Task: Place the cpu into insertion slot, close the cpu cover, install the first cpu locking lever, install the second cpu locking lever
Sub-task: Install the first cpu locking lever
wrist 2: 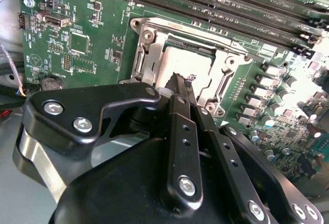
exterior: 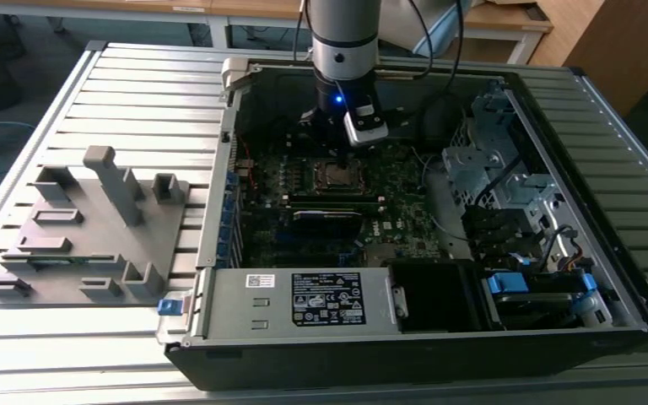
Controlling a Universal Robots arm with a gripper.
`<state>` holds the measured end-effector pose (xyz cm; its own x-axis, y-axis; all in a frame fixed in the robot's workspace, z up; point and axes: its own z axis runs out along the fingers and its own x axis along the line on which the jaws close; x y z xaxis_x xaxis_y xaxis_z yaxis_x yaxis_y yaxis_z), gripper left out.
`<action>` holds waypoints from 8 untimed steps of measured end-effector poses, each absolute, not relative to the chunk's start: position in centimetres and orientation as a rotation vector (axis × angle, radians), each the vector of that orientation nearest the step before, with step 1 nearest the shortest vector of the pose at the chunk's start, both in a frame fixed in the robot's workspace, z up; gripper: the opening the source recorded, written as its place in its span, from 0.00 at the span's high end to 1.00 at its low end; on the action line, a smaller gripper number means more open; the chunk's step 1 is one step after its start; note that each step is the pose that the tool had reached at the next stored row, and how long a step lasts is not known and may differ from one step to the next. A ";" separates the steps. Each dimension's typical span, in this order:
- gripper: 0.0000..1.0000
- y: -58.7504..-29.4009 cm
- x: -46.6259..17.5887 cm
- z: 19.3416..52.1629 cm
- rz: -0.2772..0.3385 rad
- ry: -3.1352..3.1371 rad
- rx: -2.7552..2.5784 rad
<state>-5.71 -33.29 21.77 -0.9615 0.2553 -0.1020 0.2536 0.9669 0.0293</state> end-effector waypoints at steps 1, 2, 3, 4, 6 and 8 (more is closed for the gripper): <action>0.90 -33.3 -5.7 21.8 0.024 3.011 0.391; 0.90 -33.3 -5.7 21.8 0.024 3.014 0.391; 0.90 -33.3 -5.7 21.7 0.022 3.023 0.392; 0.90 -33.3 -5.7 21.7 0.020 3.035 0.394; 0.90 -33.3 -5.7 21.6 0.013 3.067 0.398; 0.90 -33.3 -5.6 21.6 0.006 3.095 0.401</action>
<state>-5.64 -33.29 21.59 -0.9668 0.2548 -0.0196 0.2548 0.9670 0.0067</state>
